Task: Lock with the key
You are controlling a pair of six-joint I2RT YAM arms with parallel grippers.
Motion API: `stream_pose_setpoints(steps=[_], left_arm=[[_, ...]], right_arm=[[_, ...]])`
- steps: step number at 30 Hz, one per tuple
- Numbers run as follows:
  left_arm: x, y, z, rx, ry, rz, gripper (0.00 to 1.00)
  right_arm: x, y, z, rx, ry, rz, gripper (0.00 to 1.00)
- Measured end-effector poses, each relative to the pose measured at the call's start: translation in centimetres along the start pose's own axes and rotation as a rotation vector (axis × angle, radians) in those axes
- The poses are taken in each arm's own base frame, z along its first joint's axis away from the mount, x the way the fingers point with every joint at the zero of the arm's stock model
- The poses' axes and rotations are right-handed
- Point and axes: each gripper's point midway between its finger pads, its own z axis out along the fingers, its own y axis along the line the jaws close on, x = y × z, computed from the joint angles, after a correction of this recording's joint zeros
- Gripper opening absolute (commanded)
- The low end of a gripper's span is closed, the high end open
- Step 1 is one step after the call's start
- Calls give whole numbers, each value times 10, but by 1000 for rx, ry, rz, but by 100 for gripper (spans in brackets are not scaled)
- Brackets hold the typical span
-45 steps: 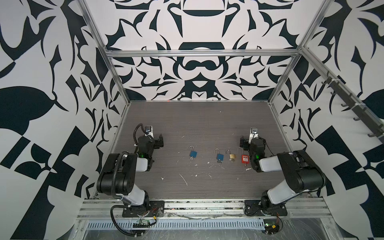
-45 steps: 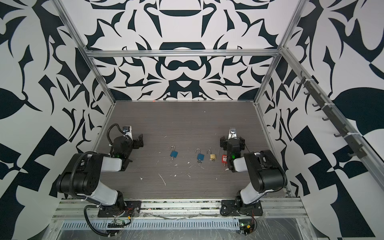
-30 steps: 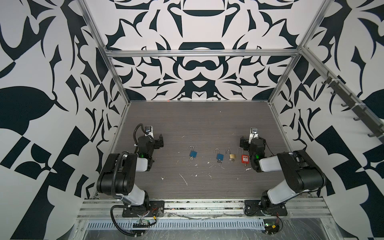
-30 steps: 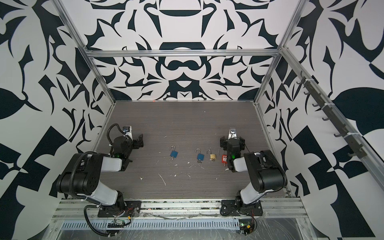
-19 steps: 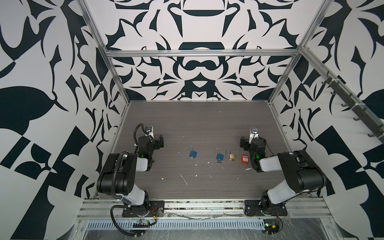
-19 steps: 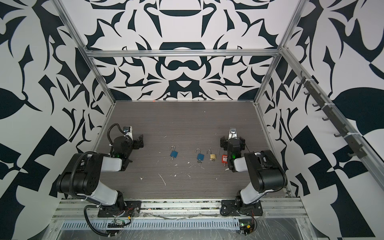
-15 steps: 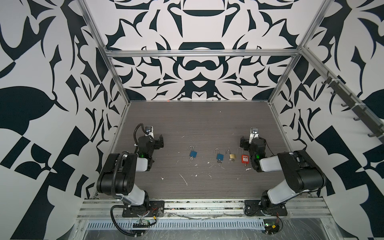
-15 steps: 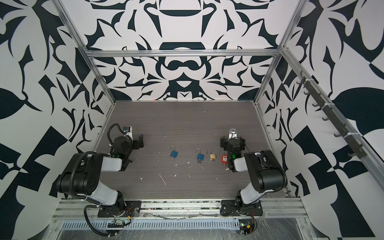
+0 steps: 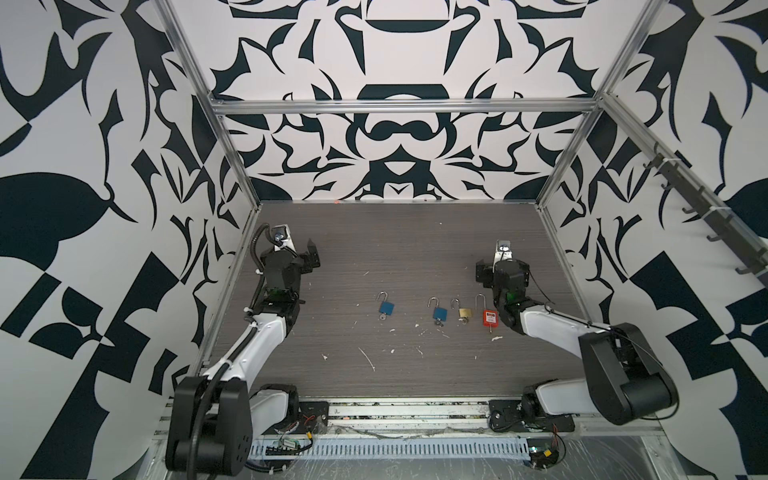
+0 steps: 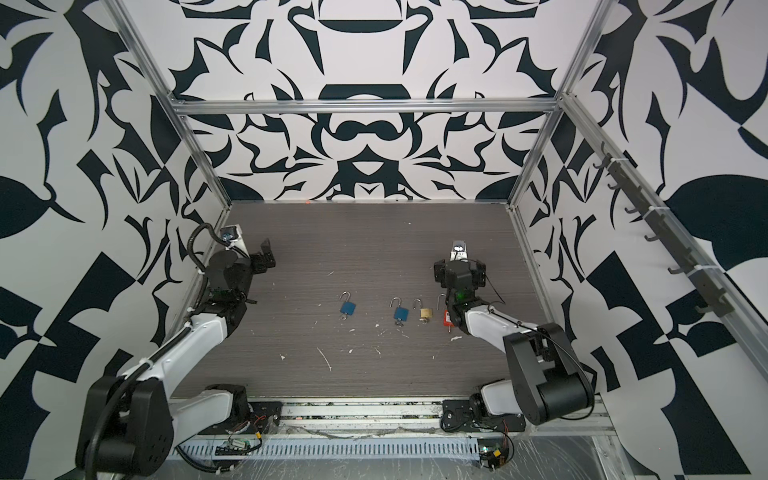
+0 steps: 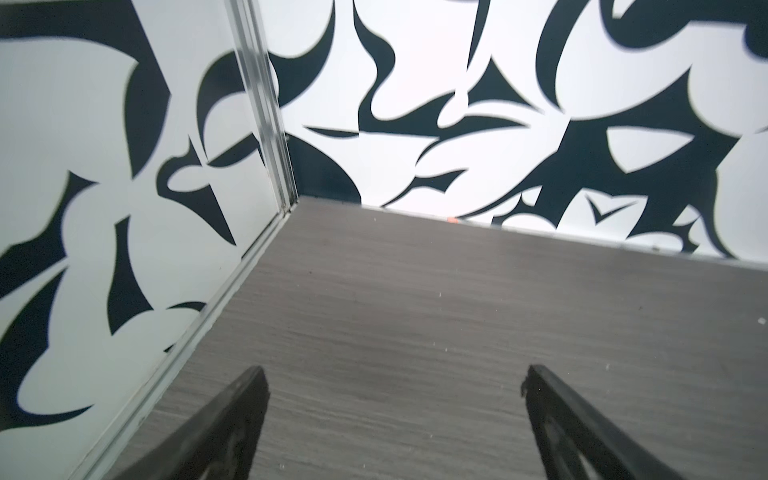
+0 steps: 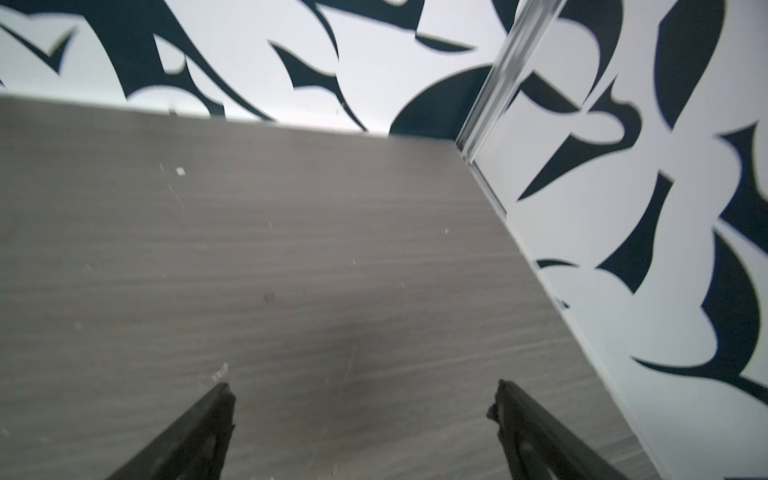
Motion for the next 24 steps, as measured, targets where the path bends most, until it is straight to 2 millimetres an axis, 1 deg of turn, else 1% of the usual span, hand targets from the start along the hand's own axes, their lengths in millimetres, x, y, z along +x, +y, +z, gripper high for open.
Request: stream_pose_setpoints(steps=[1, 3, 4, 5, 8, 10, 12, 13, 16, 19, 21, 24], left_arm=[[-3, 0, -4, 0, 17, -26, 99], [-3, -1, -12, 3, 63, -71, 99], [-2, -1, -18, 0, 88, -99, 99], [-1, -1, -23, 0, 109, -119, 99], [1, -5, -39, 29, 170, -164, 99], [-1, -14, -46, 70, 197, -186, 99], [1, -23, -51, 112, 235, -207, 100], [4, -28, -53, 134, 257, -219, 99], [16, -41, -61, 204, 332, -257, 99], [24, -55, -73, 283, 399, -299, 99], [24, -64, -83, 343, 421, -328, 99], [22, -77, -101, 437, 437, -366, 100]], right_arm=[[-16, 2, -5, 1, -4, 30, 100], [-38, 6, -18, -13, -7, 97, 100], [-42, 9, -26, -29, 1, 129, 100], [-43, 13, -33, -45, 19, 147, 100], [-30, 31, -51, -99, 114, 156, 100], [-16, 47, -63, -136, 194, 124, 100], [-2, 57, -74, -159, 262, 89, 100], [4, 58, -79, -164, 292, 75, 99], [18, 52, -92, -164, 363, 63, 96], [20, 45, -108, -188, 390, 95, 91], [19, 41, -118, -206, 392, 129, 88], [26, 38, -125, -209, 425, 154, 80]])
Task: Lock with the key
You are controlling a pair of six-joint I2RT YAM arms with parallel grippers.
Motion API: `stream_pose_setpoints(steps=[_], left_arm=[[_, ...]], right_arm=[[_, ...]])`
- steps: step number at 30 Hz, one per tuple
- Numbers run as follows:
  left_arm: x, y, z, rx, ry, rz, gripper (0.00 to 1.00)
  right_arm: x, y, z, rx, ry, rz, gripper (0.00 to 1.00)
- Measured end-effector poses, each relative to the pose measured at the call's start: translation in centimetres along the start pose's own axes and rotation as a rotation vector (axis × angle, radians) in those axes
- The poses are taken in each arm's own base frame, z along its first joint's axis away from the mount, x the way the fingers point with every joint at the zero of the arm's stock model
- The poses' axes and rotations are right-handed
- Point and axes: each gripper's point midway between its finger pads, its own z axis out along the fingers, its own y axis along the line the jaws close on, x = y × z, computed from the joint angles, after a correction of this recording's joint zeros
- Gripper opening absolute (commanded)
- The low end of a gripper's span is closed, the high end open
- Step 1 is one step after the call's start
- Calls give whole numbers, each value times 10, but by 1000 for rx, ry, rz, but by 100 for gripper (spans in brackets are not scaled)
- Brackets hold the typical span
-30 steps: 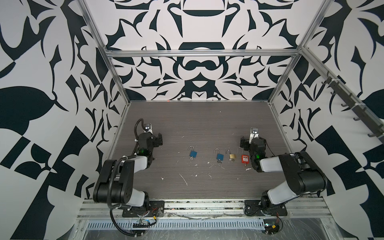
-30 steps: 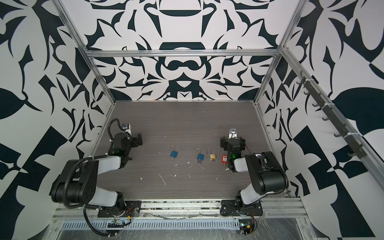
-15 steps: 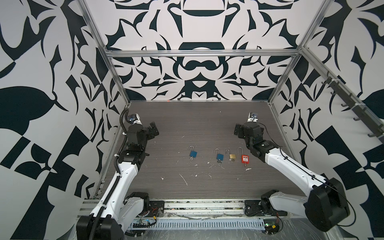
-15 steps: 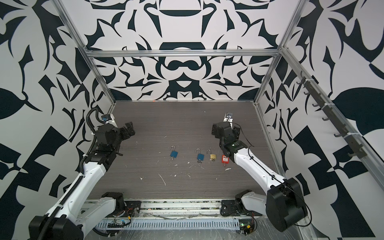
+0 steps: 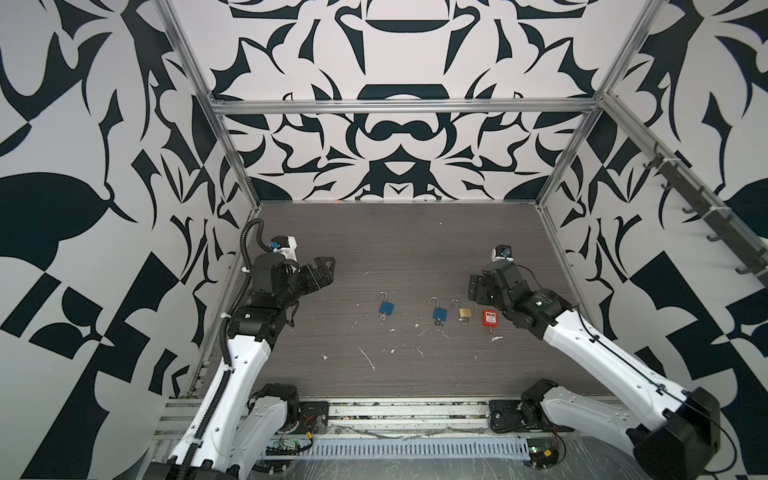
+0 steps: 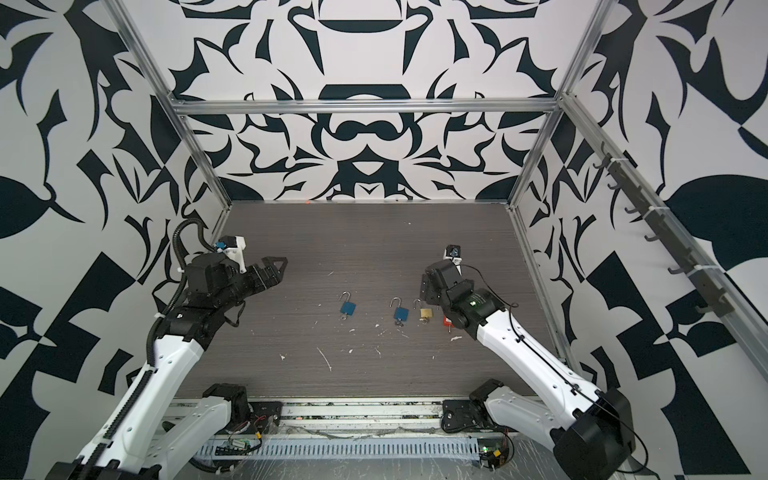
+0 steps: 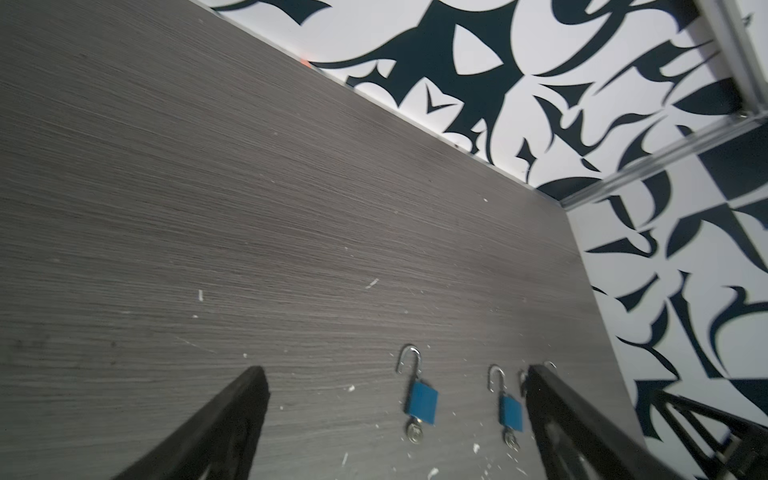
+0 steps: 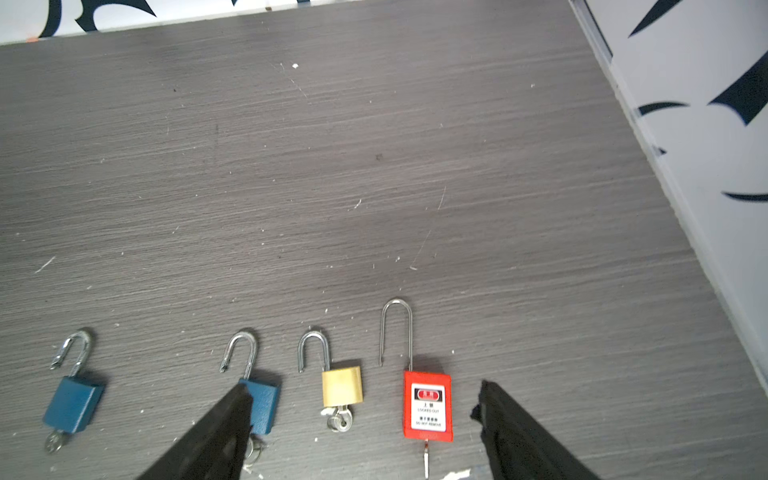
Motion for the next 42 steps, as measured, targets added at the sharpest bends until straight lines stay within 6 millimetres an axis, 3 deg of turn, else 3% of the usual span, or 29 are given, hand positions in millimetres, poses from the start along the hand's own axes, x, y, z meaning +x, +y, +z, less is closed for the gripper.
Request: stream_pose_setpoints(steps=[4, 10, 18, 27, 31, 42], left_arm=[[20, -14, -5, 91, 60, -27, 100], [44, -17, 4, 131, 162, -61, 100], [53, -19, 24, 166, 235, -92, 98], [61, -21, 33, 184, 276, -93, 100], [64, -22, 36, 189, 289, -90, 100], [70, -24, 42, 193, 313, -85, 100]], right_arm=[[23, -9, 11, 52, 78, 18, 79], [66, -27, 30, 127, 187, 38, 75], [97, -45, 53, 150, 289, 142, 70], [101, -52, 73, 126, 341, 219, 65], [114, -51, 83, 124, 402, 201, 62], [122, -51, 93, 140, 439, 180, 53]])
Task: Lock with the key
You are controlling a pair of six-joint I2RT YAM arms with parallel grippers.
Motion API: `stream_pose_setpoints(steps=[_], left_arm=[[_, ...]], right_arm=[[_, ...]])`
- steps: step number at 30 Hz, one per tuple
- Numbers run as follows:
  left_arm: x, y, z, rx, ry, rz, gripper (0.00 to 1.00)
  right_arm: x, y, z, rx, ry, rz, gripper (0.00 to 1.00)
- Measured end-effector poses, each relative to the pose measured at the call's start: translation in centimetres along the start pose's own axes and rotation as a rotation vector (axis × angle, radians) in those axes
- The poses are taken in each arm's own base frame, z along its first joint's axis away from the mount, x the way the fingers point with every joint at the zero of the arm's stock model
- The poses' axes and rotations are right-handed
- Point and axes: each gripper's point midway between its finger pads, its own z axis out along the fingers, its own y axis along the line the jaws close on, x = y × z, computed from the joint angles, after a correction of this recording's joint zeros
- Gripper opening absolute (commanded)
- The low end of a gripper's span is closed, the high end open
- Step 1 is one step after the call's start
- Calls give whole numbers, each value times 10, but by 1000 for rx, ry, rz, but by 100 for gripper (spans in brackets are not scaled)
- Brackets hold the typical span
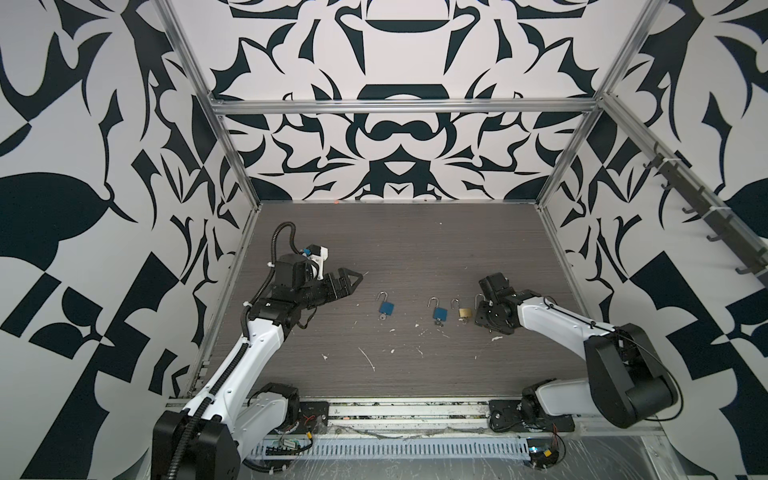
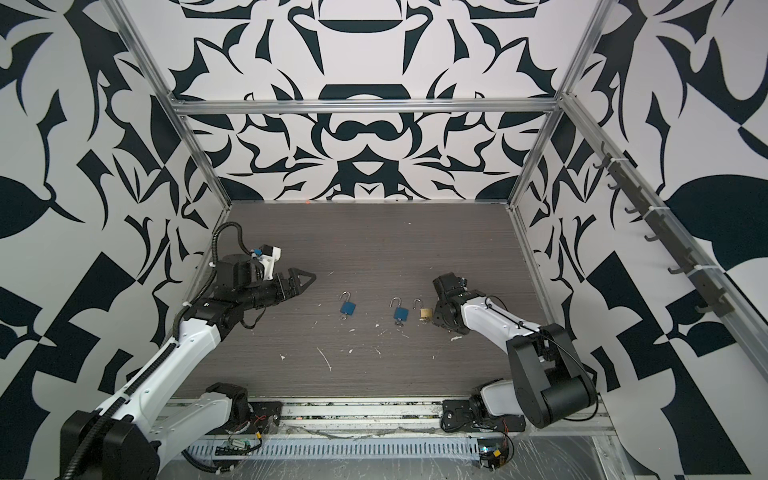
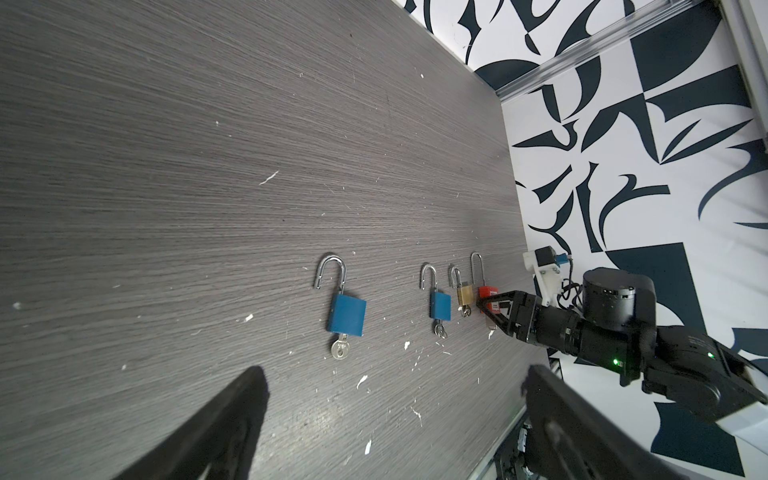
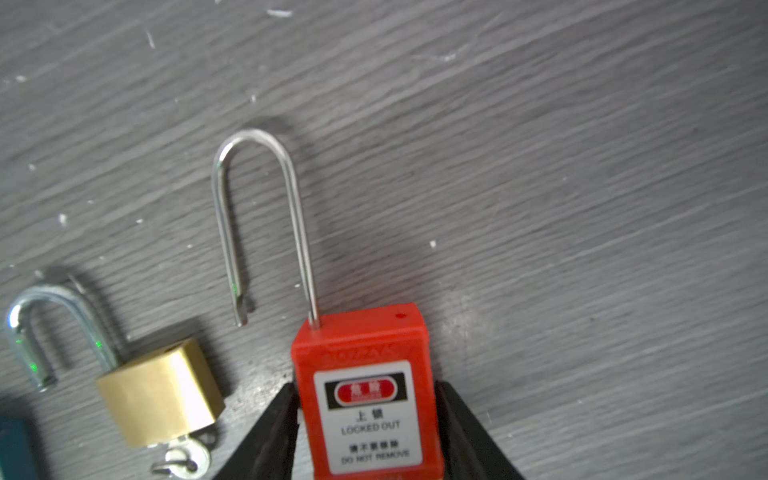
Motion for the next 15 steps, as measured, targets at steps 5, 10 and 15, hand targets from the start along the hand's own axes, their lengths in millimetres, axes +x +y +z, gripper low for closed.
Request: stream_pose_setpoints(steps=[5, 10, 15], left_arm=[[0, 1, 1, -1, 3, 0, 100], [2, 0, 2, 1, 7, 4, 99], [3, -4, 3, 10, 12, 14, 99]], right_arm=[[-1, -1, 0, 7, -4, -4, 50], [-2, -2, 1, 16, -7, -16, 42], [-3, -1, 1, 17, -7, -20, 26]])
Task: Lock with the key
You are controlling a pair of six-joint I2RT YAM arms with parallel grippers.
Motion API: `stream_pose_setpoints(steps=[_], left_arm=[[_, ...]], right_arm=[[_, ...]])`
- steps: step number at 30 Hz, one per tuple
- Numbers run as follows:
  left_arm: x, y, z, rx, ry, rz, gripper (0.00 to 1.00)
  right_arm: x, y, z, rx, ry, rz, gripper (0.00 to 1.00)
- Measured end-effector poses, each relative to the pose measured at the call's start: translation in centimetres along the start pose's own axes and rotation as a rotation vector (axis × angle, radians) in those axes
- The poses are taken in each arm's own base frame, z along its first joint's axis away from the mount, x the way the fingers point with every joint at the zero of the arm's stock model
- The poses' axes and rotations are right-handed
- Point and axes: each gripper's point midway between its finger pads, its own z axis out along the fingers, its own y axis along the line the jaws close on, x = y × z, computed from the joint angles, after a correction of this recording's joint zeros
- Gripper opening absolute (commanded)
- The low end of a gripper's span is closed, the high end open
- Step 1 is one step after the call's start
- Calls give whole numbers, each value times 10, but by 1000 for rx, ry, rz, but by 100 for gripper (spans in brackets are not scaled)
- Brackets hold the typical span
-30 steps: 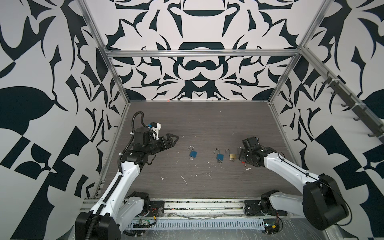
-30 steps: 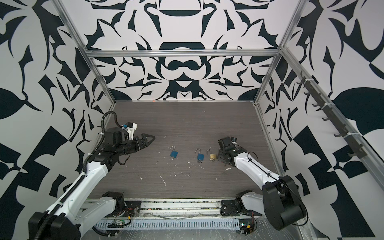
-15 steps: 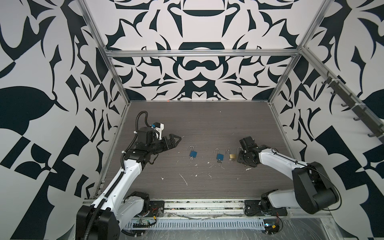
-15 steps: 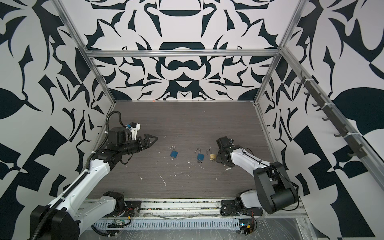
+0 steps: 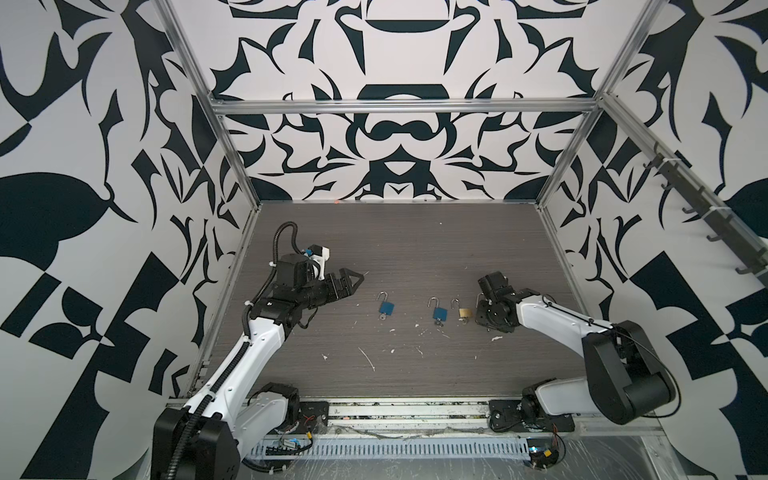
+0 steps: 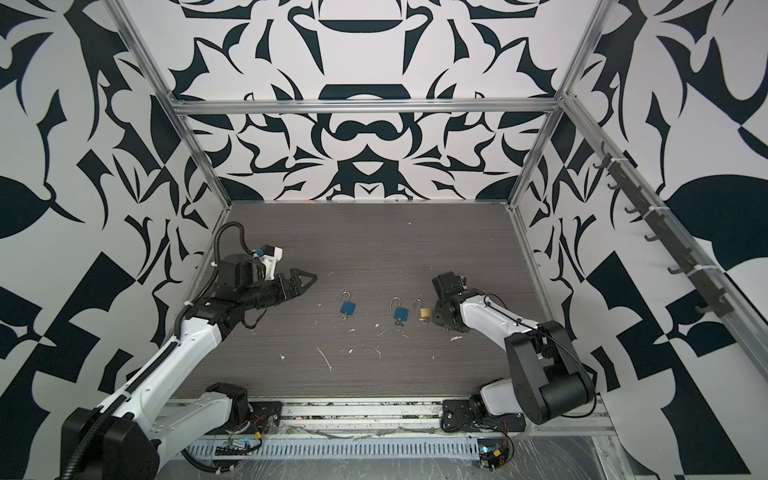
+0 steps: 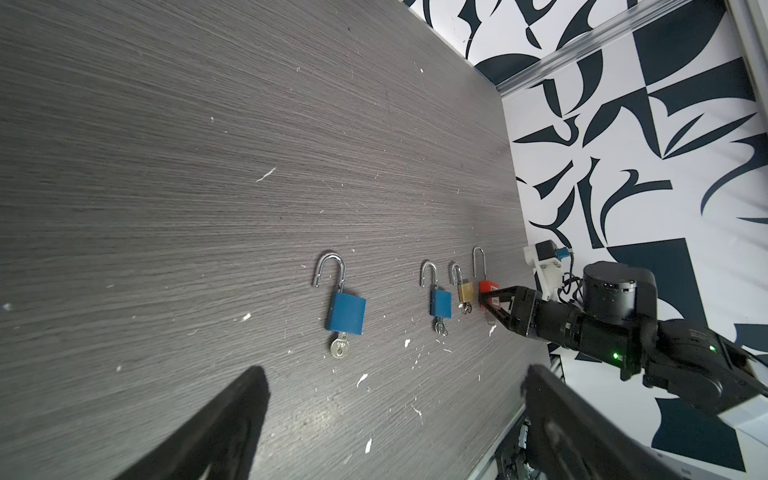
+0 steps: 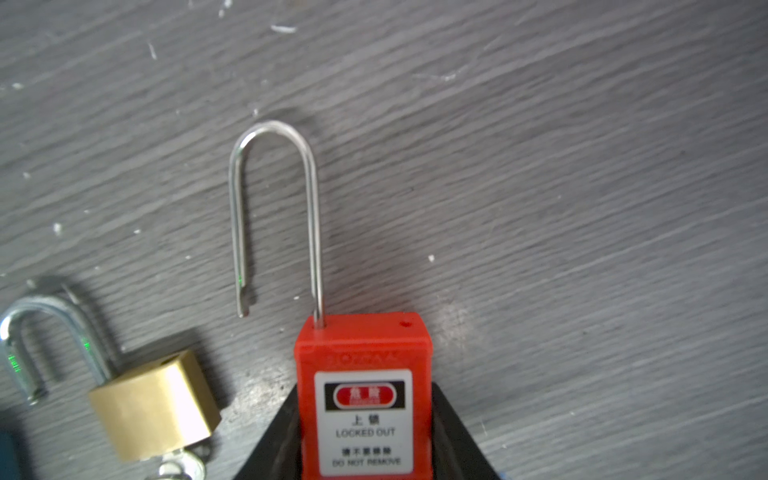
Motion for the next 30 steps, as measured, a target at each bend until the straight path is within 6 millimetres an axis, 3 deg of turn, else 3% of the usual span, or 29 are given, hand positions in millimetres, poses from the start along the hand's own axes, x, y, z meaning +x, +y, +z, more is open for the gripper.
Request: stream_pose_setpoints(steps=[3, 4, 8, 11, 20, 24, 30], left_arm=[[1, -2, 1, 4, 4, 5, 97], [2, -2, 1, 4, 6, 5, 96], [1, -3, 1, 11, 3, 9, 95], [1, -6, 2, 27, 2, 11, 94], [5, -26, -3, 125, 22, -25, 93], [3, -37, -11, 166, 13, -35, 93], [4, -41, -10, 182, 36, -61, 93]], right_arm=[[-1, 1, -1, -2, -2, -1, 3], [-2, 1, -1, -2, -2, -3, 0], [-7, 4, -8, -7, -7, -18, 0], [-13, 17, -27, -46, -37, -75, 0], [-18, 126, -133, -473, -154, -359, 0], [-14, 164, -151, -553, -130, -452, 0], [12, 211, -154, -591, -69, -604, 0]])
